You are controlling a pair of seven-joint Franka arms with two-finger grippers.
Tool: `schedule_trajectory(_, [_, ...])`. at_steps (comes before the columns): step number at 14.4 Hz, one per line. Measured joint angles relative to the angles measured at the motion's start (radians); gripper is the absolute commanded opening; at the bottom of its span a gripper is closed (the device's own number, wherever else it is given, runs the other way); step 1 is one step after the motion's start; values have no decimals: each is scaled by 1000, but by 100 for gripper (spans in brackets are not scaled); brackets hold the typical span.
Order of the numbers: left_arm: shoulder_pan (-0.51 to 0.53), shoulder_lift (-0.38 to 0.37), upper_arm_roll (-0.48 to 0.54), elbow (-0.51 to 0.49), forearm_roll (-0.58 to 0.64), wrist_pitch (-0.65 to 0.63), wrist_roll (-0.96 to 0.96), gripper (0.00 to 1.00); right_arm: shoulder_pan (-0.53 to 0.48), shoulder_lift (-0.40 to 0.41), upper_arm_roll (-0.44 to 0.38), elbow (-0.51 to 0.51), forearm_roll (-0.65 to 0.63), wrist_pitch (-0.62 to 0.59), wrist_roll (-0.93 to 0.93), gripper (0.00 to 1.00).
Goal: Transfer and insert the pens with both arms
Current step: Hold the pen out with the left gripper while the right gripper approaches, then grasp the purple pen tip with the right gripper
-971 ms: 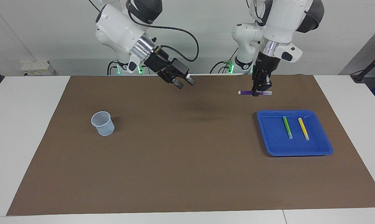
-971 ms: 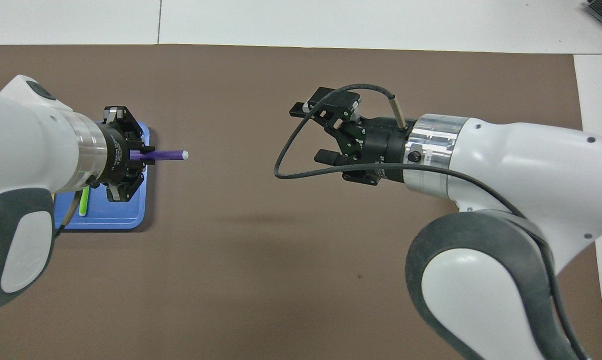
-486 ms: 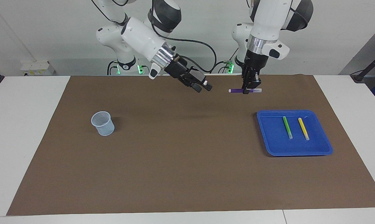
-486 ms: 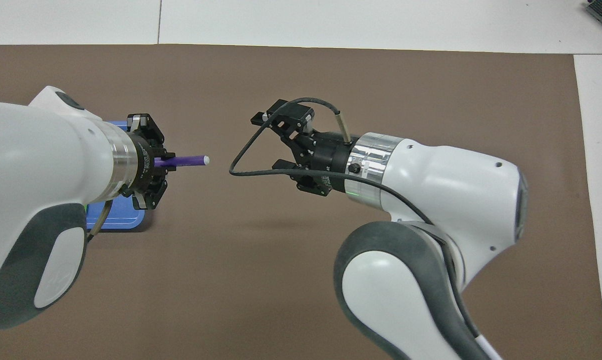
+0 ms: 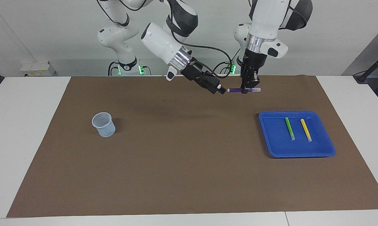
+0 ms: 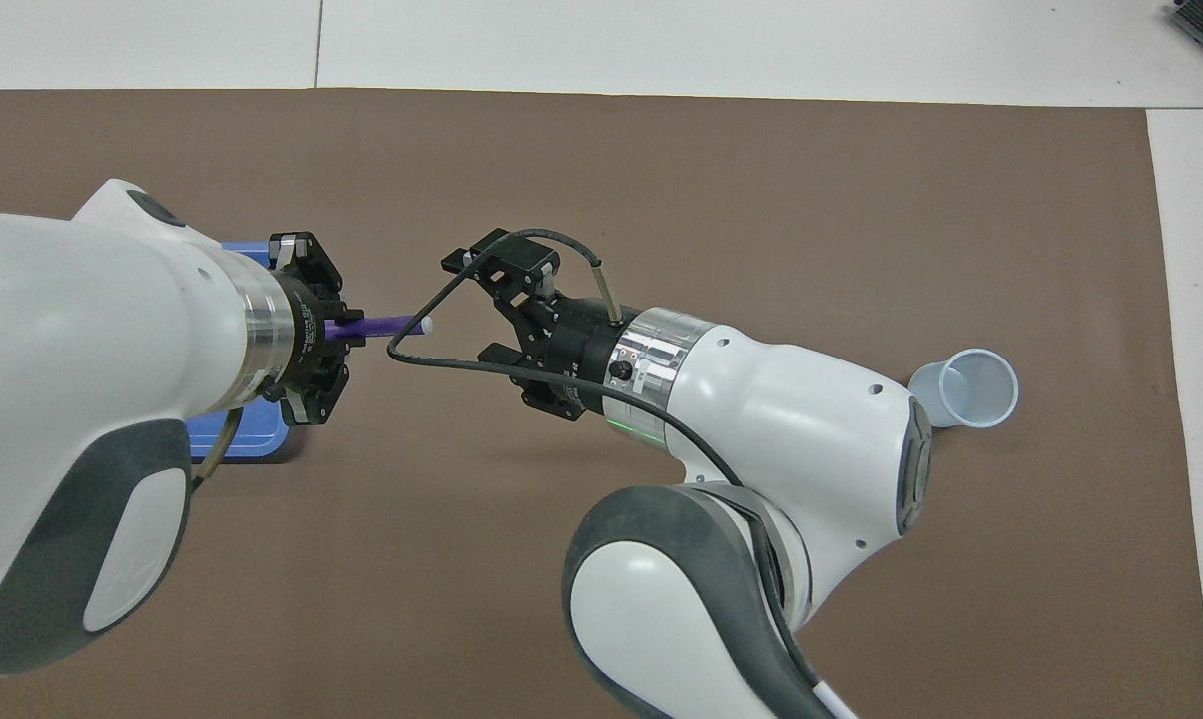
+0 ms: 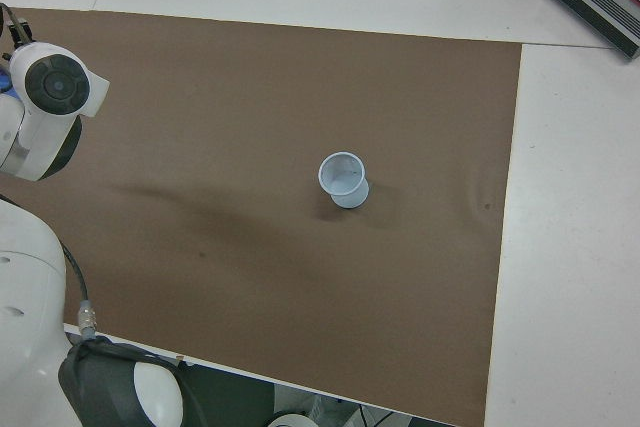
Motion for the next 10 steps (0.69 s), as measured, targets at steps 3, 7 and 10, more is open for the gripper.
schedule_trajectory(3, [0,0,0,4,0,-6,-1,0,24,0,17,6,0,45,3,95])
schedule_trajectory(7, [0,0,0,5,0,-12,-2,0,64,1,30,6,0,106,5,83])
schedule_trajectory(10, [0,0,0,6,0,-13,-3,0,63,10,27,6,0,106,4,72])
